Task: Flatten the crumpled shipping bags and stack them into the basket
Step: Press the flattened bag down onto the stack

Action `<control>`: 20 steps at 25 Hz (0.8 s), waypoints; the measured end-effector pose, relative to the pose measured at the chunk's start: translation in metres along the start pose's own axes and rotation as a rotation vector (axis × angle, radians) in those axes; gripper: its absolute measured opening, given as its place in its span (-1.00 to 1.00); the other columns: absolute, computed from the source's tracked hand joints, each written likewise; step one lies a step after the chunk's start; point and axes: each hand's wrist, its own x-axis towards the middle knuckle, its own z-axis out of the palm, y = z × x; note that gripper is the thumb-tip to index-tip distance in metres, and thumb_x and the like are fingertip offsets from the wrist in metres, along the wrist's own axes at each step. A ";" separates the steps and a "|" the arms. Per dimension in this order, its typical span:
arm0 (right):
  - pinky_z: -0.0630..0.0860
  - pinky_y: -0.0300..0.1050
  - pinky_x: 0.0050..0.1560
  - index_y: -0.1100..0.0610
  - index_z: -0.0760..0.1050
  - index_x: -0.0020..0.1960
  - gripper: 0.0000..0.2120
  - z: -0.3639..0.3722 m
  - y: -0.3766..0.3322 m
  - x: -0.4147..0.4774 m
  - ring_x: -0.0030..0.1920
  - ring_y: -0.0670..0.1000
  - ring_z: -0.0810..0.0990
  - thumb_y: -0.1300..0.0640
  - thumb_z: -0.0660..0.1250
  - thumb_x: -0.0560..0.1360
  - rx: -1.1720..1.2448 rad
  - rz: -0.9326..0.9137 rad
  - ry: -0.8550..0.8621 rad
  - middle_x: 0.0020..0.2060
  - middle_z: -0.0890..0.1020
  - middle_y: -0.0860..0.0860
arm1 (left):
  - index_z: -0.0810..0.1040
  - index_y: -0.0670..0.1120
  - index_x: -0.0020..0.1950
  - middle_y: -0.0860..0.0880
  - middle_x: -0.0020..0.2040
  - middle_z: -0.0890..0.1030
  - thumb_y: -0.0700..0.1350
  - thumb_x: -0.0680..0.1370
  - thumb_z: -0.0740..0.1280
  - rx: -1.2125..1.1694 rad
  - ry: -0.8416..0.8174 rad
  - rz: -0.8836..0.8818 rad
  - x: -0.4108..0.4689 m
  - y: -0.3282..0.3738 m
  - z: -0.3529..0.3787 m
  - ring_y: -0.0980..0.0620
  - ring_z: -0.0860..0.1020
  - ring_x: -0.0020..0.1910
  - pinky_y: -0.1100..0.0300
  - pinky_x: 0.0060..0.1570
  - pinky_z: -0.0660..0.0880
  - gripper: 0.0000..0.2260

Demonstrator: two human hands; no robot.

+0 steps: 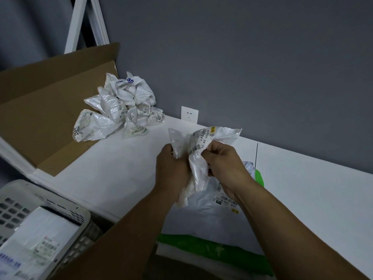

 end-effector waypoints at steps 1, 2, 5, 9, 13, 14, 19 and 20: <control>0.40 -0.07 -0.28 0.42 0.47 -0.08 -0.86 0.002 0.002 0.002 -0.25 0.08 0.42 0.32 0.25 0.56 -0.024 0.002 0.027 -0.26 0.51 0.18 | 0.56 -0.10 -0.05 0.01 -0.16 0.62 -0.16 0.48 0.44 -0.013 -0.001 -0.005 0.001 0.001 0.001 0.08 0.59 -0.19 0.25 -0.22 0.51 -0.90; 0.44 -0.02 -0.24 0.40 0.45 -0.06 -0.86 0.004 0.001 0.003 -0.23 0.09 0.43 0.30 0.21 0.56 -0.042 0.009 0.055 -0.24 0.51 0.19 | 0.56 -0.10 -0.02 0.01 -0.14 0.62 -0.15 0.48 0.44 -0.030 0.007 -0.011 0.003 0.001 0.001 0.08 0.60 -0.17 0.23 -0.20 0.53 -0.88; 0.64 0.05 -0.12 0.28 0.46 -0.09 -0.84 -0.001 -0.003 0.005 -0.16 0.16 0.56 0.25 0.15 0.59 0.038 0.069 0.166 -0.17 0.57 0.26 | 0.51 -0.09 0.05 0.02 -0.09 0.59 -0.13 0.52 0.41 -0.076 0.120 -0.056 0.011 -0.001 -0.001 0.04 0.58 -0.13 0.19 -0.17 0.51 -0.84; 0.69 0.03 -0.22 0.33 0.52 0.15 -0.72 -0.032 -0.009 0.012 -0.04 0.22 0.72 0.20 0.17 0.56 0.268 0.110 0.412 0.00 0.70 0.26 | 0.51 -0.16 0.12 -0.05 -0.06 0.59 -0.13 0.54 0.38 -0.054 0.263 -0.112 0.022 -0.006 -0.011 -0.02 0.58 -0.14 0.18 -0.18 0.49 -0.80; 0.65 0.00 -0.19 0.22 0.57 -0.02 -0.75 -0.038 -0.010 0.005 -0.14 0.15 0.71 0.13 0.15 0.57 0.404 0.086 0.393 -0.07 0.71 0.17 | 0.49 -0.14 0.12 -0.03 -0.07 0.59 -0.08 0.54 0.37 -0.058 0.291 -0.115 0.020 -0.007 -0.009 -0.05 0.60 -0.12 0.08 -0.11 0.56 -0.78; 0.65 0.04 -0.13 0.16 0.56 -0.04 -0.74 -0.035 -0.011 0.003 -0.12 0.14 0.70 0.03 0.17 0.59 0.461 0.093 0.328 -0.08 0.70 0.15 | 0.49 -0.13 0.11 -0.01 -0.09 0.58 -0.08 0.54 0.37 -0.079 0.295 -0.121 0.019 -0.007 -0.007 -0.02 0.59 -0.14 0.12 -0.15 0.55 -0.79; 0.66 0.08 -0.02 0.13 0.60 0.07 -0.66 -0.033 -0.012 0.004 -0.09 0.09 0.73 -0.14 0.32 0.59 0.426 0.066 0.340 -0.06 0.73 0.09 | 0.54 -0.13 0.07 0.02 -0.13 0.61 -0.14 0.52 0.42 -0.200 0.224 -0.176 0.014 -0.004 -0.007 0.09 0.60 -0.21 0.24 -0.29 0.53 -0.83; 0.66 0.04 -0.07 0.15 0.59 -0.04 -0.80 -0.034 -0.011 0.007 -0.15 0.08 0.72 0.01 0.34 0.60 0.411 0.044 0.423 -0.12 0.72 0.10 | 0.58 -0.15 0.06 -0.02 -0.11 0.64 -0.18 0.49 0.45 -0.283 0.210 -0.247 0.017 -0.004 -0.008 0.02 0.63 -0.18 0.16 -0.19 0.59 -0.83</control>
